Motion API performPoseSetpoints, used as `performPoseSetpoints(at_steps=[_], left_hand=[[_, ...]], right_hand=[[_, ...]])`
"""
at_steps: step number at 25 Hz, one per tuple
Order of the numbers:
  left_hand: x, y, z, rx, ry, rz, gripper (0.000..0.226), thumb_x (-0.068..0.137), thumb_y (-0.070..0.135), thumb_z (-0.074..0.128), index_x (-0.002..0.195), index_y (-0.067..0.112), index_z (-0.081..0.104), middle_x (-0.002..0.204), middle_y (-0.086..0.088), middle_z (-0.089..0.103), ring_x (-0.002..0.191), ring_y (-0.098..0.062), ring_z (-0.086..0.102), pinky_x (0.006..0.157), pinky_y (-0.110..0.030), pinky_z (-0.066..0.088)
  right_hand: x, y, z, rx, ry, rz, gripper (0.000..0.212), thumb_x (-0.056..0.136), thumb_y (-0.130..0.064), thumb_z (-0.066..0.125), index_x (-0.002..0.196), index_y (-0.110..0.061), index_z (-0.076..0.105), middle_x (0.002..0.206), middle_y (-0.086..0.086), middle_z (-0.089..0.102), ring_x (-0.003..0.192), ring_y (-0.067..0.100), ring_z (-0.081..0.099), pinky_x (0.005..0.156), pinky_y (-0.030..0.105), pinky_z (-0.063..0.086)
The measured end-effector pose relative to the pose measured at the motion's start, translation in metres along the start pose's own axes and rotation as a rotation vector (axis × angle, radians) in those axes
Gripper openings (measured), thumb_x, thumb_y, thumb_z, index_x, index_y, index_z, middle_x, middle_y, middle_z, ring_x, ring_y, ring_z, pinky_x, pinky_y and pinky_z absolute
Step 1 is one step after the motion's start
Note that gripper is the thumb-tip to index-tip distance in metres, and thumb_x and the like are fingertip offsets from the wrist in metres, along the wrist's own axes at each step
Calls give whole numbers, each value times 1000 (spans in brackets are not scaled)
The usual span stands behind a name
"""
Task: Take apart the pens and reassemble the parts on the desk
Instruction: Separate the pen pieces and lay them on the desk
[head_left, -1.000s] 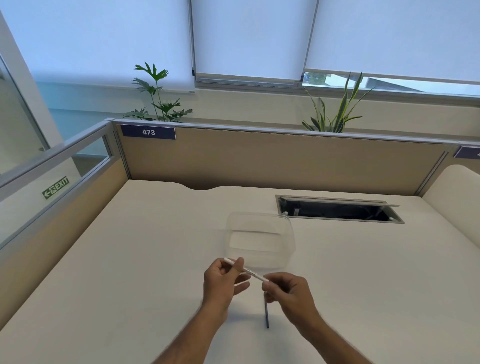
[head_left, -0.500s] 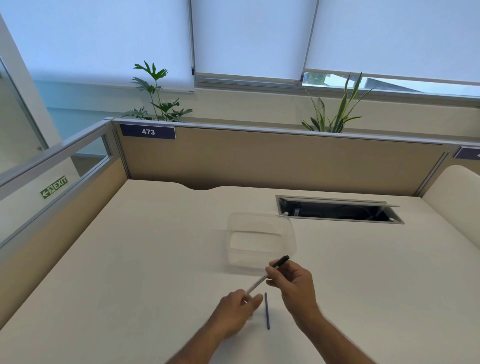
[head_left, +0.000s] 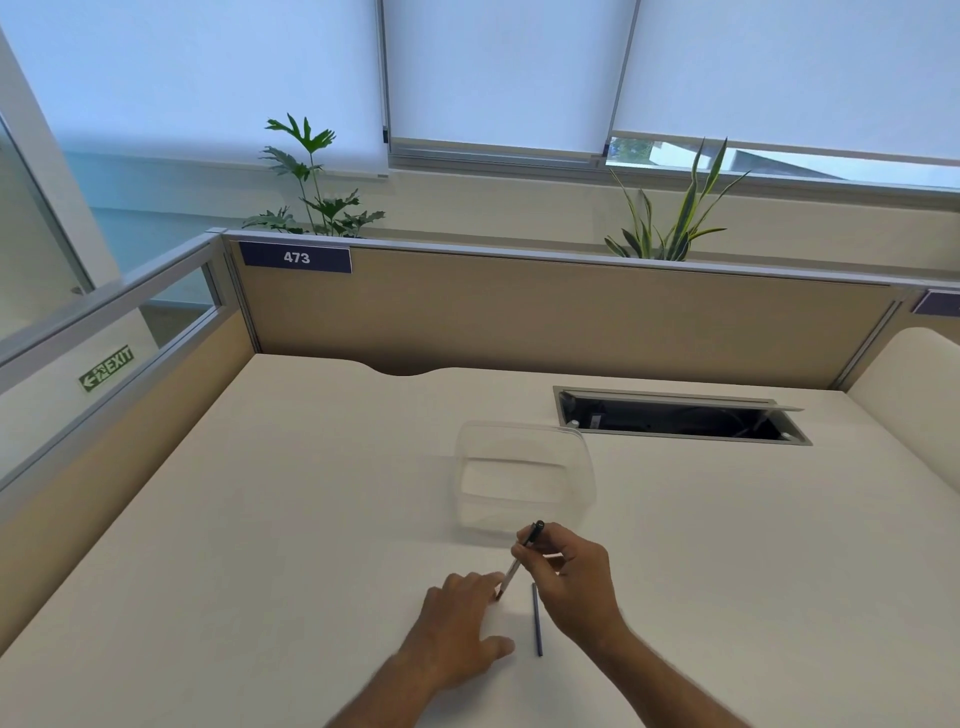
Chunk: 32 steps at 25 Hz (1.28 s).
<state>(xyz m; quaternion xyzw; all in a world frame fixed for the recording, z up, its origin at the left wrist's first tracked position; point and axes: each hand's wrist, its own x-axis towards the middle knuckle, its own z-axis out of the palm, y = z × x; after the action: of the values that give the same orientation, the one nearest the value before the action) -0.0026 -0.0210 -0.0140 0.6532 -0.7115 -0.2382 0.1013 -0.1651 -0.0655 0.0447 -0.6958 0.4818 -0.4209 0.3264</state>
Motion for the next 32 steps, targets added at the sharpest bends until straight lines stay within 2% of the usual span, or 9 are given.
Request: performPoseSetpoints(at_steps=[3,5,9,11,16,19,26,29,32], left_hand=[[-5,-14,2,68,60,36,78,79,62,54,145,31,29,137,14,43,127,-13,36,105,-33,28],[-6,-19,1,79,115,26,69,80,61,53,141,33,36,136,17,45,127,-10,37,104,-30,28],[-1,-12,-2,-86,217,-81,46,80,54,63,122,38,55,118,21,58,114,-7,48,95,-28,35],[2,-6,-2,-171,248,-137,39,79,51,68,115,39,59,112,22,60,110,-7,50,92,-28,37],[5,3,-2,-304,294,-211,19,77,44,74,95,39,66,100,23,63,103,-6,54,86,-29,37],[5,3,-2,-352,310,-243,10,77,42,75,84,38,69,97,22,68,100,-7,58,91,-33,43],[2,2,-6,-418,307,-231,9,75,36,78,79,30,74,83,20,74,90,-3,65,90,-35,48],[-1,3,-8,-436,307,-236,8,75,33,78,77,27,73,79,18,74,85,-1,66,89,-34,49],[-2,5,-12,-540,336,-236,6,77,27,79,79,26,74,79,17,74,81,2,66,84,-30,51]], right_hand=[[1,-2,0,-23,6,-20,13,80,-9,80,84,-20,74,84,-26,73,75,0,71,60,9,49],[1,-3,0,-20,13,-17,14,80,-8,80,83,-20,74,84,-26,73,74,0,71,59,9,49],[0,-8,-1,-22,19,-29,14,80,-8,80,83,-19,74,79,-22,74,73,1,71,60,11,50],[-1,-11,-2,-17,21,-31,13,80,-8,80,84,-19,74,72,-19,74,73,2,71,60,12,51],[-2,-21,-4,15,40,-58,12,80,-5,80,84,-15,75,74,-12,76,73,2,72,60,12,52],[-3,-27,-5,30,41,-74,12,79,-4,80,84,-14,76,75,-9,76,73,2,72,61,19,56],[3,-34,-18,86,79,-114,13,79,-7,80,85,-17,75,77,-11,76,74,8,73,64,26,61],[11,-33,-30,168,141,-83,14,81,-6,79,88,-18,75,79,-7,76,74,18,74,64,40,64],[13,-26,-39,245,244,-53,14,80,-9,80,87,-19,74,76,0,76,72,25,74,67,42,63]])
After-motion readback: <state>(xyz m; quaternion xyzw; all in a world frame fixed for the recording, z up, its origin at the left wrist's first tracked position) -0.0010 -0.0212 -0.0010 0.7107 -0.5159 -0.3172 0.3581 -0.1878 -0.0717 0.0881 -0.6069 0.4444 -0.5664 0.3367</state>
